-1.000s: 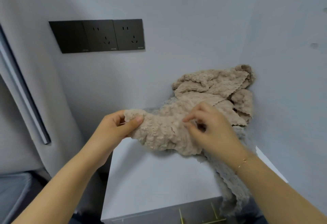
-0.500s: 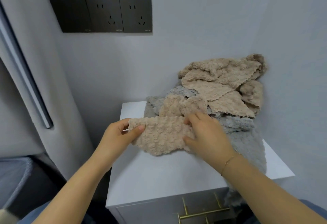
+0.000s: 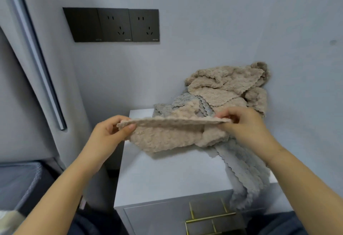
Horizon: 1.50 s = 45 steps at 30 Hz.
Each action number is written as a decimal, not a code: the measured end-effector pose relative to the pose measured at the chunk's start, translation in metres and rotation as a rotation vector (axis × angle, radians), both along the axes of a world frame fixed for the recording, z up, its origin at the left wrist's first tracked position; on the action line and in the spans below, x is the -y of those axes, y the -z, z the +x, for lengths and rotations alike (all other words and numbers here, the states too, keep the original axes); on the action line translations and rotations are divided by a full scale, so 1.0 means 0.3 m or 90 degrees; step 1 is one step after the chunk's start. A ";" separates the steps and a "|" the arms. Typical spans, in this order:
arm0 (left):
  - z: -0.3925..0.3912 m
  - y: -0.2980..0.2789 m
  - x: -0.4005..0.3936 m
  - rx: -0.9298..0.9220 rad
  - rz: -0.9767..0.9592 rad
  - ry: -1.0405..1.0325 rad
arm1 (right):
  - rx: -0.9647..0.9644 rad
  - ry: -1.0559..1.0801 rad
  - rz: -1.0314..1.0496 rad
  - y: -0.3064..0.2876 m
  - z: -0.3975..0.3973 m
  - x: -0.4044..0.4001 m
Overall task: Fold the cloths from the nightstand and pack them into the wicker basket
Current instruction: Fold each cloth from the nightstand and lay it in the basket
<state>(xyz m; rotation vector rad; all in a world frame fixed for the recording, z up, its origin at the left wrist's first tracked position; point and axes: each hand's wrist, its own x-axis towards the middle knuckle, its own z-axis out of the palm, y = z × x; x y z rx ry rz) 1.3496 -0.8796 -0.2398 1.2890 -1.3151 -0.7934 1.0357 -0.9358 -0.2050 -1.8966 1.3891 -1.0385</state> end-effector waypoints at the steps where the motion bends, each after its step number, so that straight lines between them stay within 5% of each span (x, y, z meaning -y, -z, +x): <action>1: 0.010 -0.029 -0.009 0.008 -0.003 0.028 | 0.057 -0.017 0.020 -0.025 -0.017 -0.002; 4: 0.033 -0.124 -0.020 0.023 -0.015 0.066 | 0.233 -0.049 0.074 -0.113 -0.057 0.001; 9: 0.010 -0.318 0.044 -0.134 -0.054 0.065 | 0.218 -0.033 0.028 -0.277 -0.066 0.056; 22: 0.017 -0.604 0.227 -0.162 -0.163 -0.027 | 0.372 -0.039 -0.102 -0.540 0.013 0.227; 28: 0.010 -0.465 0.042 -0.096 -0.106 -0.027 | 0.303 -0.085 -0.040 -0.458 -0.038 0.085; 37: 0.043 0.026 -0.275 0.016 0.094 0.085 | 0.125 -0.200 0.215 -0.002 -0.103 -0.201; 45: 0.057 0.134 -0.382 0.121 0.186 0.153 | 0.008 -0.255 0.344 0.115 -0.120 -0.266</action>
